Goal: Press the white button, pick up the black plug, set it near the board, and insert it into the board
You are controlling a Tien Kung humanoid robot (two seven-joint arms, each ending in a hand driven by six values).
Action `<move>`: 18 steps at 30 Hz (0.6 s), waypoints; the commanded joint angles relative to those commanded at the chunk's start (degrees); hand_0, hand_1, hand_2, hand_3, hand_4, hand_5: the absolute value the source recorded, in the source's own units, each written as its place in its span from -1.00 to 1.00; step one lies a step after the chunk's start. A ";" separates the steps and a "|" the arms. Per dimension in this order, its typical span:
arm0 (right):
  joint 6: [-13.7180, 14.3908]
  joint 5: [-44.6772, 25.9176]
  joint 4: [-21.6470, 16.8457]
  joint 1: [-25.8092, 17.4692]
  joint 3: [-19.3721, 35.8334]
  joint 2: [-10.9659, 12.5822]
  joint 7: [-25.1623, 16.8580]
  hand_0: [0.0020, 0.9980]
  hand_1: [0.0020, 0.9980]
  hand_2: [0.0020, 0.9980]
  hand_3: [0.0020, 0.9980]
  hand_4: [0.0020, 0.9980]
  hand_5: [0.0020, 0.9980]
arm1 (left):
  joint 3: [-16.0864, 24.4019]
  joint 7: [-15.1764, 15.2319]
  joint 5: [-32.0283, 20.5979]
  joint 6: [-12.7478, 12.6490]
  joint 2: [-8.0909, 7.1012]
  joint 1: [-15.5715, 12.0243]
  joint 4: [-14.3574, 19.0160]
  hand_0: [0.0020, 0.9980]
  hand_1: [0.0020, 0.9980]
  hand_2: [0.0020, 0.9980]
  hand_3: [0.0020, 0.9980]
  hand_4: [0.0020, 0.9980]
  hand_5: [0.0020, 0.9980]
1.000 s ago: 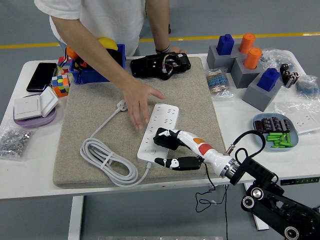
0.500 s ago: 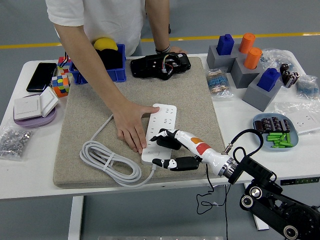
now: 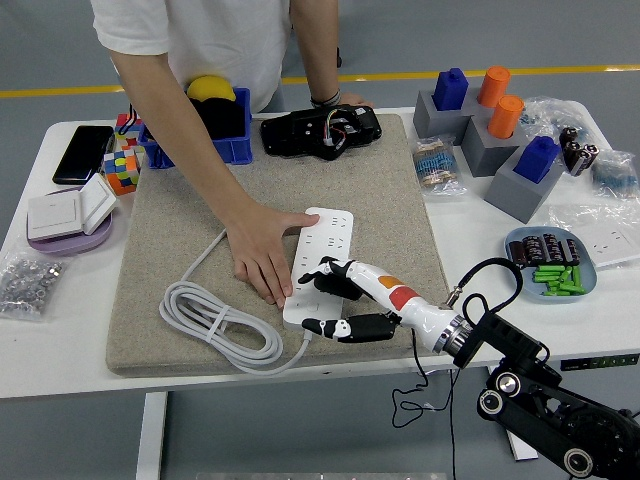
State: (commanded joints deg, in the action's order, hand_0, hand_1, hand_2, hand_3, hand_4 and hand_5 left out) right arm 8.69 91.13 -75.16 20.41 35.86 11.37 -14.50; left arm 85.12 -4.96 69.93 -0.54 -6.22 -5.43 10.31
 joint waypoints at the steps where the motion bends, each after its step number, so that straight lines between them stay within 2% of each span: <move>1: -0.04 -0.04 0.06 0.00 -0.17 0.03 0.04 0.80 0.60 0.52 0.45 0.77 0.24 | 0.00 -0.01 0.01 0.00 0.00 0.00 0.00 -0.08 -0.01 0.03 0.14 0.22 -0.51; 14: -0.12 -0.39 -2.22 0.07 -1.57 0.28 0.08 0.80 0.60 0.52 0.45 0.77 0.22 | -0.05 0.02 -0.06 -0.01 -0.01 0.08 0.00 -0.07 -0.01 0.03 0.14 0.22 -0.51; 18: -0.14 -0.47 -1.88 0.25 -1.91 0.06 0.09 0.80 0.60 0.52 0.45 0.77 0.22 | -0.15 0.02 -0.11 0.00 -0.04 0.12 0.00 -0.07 -0.01 0.03 0.14 0.22 -0.51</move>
State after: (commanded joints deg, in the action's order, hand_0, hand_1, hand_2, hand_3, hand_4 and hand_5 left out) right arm 8.55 90.67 -77.04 20.66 33.94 11.43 -14.41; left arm 84.97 -4.94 69.82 -0.54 -6.26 -5.32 10.31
